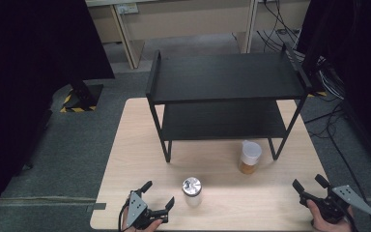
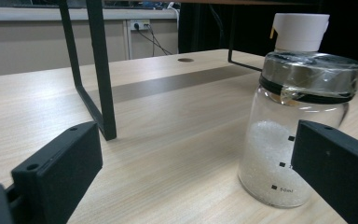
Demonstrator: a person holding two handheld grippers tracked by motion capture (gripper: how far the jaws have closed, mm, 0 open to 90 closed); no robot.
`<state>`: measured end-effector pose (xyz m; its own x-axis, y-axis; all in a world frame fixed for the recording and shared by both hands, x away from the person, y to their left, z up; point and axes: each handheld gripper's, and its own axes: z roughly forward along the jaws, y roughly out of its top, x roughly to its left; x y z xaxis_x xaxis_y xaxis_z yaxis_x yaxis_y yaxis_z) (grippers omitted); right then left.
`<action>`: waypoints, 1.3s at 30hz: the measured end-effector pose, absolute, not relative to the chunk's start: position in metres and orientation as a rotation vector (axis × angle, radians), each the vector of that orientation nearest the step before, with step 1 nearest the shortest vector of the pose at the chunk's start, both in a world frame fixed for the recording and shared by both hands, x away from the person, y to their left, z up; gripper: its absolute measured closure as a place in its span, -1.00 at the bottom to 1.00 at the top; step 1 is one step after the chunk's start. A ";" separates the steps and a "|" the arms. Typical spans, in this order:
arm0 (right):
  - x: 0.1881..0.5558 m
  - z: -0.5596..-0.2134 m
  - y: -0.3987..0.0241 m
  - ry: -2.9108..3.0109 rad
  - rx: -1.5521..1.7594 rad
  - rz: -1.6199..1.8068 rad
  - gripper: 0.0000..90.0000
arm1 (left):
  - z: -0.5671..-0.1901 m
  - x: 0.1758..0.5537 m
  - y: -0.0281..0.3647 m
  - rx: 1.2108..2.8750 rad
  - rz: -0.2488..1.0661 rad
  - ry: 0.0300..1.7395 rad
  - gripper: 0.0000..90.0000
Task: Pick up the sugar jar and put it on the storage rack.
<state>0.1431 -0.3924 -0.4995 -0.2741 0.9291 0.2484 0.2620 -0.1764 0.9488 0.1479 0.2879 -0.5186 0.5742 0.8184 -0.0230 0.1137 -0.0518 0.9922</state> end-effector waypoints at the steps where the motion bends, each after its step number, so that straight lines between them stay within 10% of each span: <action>1: 0.143 -0.500 -0.392 1.511 1.392 1.489 -0.91 | -0.519 0.148 0.288 1.538 0.693 0.820 -0.98; 39: 0.147 -0.498 -0.392 1.533 1.392 1.496 -0.91 | -0.500 0.181 0.216 1.717 0.630 0.681 -0.69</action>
<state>0.1469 -0.3920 -0.4983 -0.2885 0.9236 0.2525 0.2748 -0.1727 0.9459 0.1808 0.2164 -0.5003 0.6903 0.7205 0.0657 0.1212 -0.2046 0.9713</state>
